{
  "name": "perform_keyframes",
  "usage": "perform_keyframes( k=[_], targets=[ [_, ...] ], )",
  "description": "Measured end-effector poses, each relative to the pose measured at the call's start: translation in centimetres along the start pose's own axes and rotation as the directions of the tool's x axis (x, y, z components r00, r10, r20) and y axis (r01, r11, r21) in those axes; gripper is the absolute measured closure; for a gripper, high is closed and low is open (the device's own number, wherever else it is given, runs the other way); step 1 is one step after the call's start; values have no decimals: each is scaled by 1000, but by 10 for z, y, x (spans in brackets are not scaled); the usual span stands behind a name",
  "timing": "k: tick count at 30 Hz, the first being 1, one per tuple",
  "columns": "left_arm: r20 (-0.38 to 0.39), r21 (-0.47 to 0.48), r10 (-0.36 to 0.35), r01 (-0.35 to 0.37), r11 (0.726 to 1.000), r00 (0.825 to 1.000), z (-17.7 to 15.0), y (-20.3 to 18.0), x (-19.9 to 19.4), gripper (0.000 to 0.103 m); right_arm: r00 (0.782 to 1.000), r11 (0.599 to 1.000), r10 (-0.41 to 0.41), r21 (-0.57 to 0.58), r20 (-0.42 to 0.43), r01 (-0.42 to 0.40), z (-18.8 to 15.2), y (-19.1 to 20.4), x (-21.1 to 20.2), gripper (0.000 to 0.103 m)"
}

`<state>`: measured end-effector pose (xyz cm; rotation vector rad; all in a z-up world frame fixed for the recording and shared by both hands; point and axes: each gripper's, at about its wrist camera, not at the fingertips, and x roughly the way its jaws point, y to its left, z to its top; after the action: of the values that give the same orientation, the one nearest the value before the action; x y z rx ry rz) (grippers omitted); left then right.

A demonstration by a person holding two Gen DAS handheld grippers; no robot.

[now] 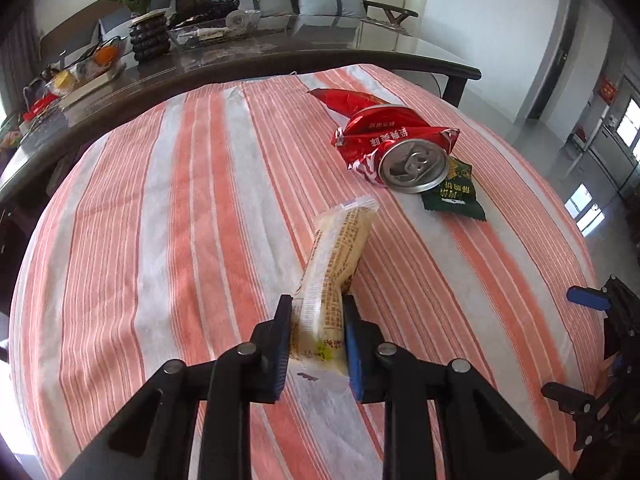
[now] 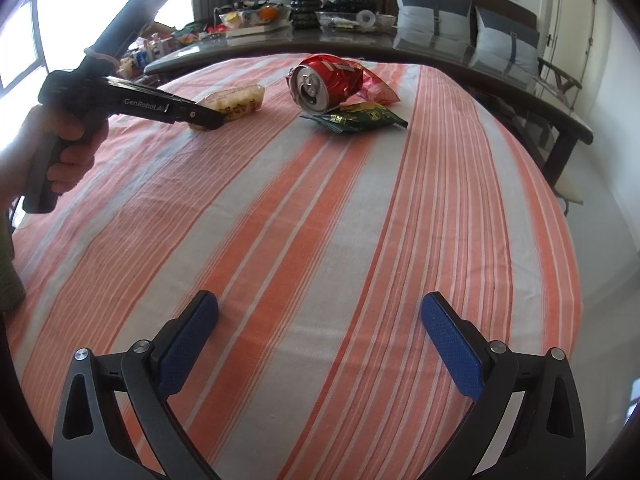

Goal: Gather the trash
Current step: 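Move the right tool over the green snack packet while the left tool holds the wrapper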

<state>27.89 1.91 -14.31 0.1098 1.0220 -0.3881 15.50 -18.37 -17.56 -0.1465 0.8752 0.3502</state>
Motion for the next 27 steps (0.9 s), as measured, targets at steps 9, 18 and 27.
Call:
perform_keyframes(
  k=[9,18,27],
  targets=[
    [39,-112,84,-79,990,996,-44,-20,-23,76,1000,1000,0,24,3,0,0,-4,-1,1],
    [88,-134,150,-138,981,985,-48,-9,-18,39,995,971,68,232,-69,-50,45,-33,17,3],
    [106,-132,145,-131,983,984,-51,-7,-19,37,999,946,-20,324,-40,32,131,-19,85,6]
  ],
)
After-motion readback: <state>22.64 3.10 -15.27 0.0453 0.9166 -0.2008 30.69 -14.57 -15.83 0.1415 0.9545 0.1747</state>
